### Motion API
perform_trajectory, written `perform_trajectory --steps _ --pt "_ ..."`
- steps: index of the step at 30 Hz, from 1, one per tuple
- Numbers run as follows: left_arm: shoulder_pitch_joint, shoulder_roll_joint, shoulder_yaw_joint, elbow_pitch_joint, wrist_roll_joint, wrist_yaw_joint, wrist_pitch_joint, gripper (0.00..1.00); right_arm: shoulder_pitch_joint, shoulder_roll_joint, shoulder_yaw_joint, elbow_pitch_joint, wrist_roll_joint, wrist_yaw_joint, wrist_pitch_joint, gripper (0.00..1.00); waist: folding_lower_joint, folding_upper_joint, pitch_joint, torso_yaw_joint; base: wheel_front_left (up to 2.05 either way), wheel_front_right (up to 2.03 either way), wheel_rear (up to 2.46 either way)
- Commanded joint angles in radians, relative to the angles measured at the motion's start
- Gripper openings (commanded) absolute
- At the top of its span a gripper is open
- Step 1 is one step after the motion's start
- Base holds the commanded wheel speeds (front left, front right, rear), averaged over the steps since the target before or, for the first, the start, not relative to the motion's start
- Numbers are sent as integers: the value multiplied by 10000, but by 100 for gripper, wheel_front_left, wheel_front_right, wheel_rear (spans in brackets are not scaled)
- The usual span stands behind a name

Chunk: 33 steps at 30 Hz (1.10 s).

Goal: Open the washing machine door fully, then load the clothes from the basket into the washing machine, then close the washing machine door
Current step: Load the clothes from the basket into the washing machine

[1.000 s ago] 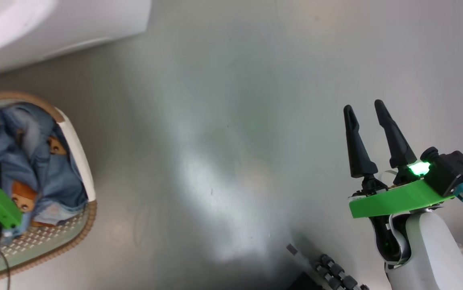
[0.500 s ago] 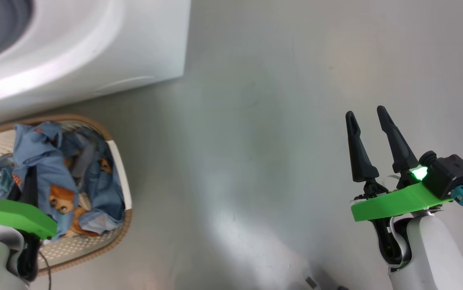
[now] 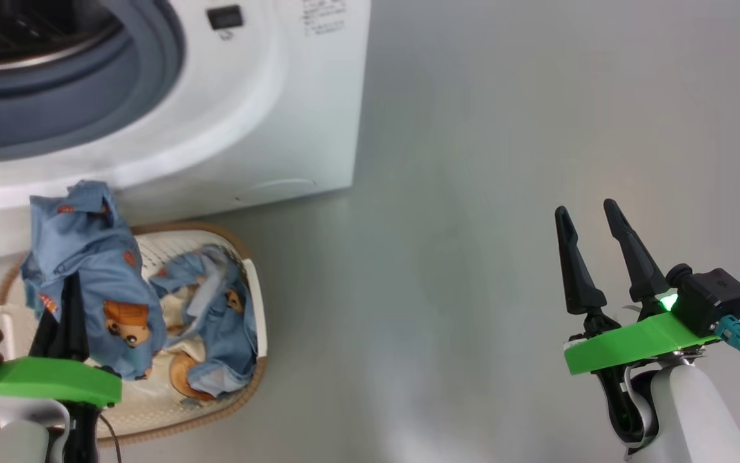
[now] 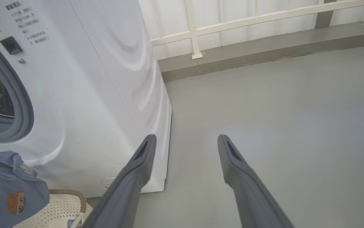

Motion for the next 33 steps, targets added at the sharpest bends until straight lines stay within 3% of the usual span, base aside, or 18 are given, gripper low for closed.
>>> perform_trajectory --steps 1,7,17,33 --pt "318 200 575 -477 260 -30 -121 0 294 -8 176 -195 -182 88 -49 100 0 0 -724 438 0 0 0" --pt "935 -367 1308 -1804 1024 -30 -121 0 510 -8 103 -93 -218 88 -49 100 0 0 -1381 539 0 0 0" --pt "1884 -798 1864 -3562 2785 -30 -122 0 905 -8 7 -44 -661 88 -49 100 0 0 -2467 575 0 0 0" --pt "3548 -1432 2453 -4622 3840 -30 -122 0 1572 -8 40 163 -831 88 -49 100 0 0 -4088 523 0 0 0"
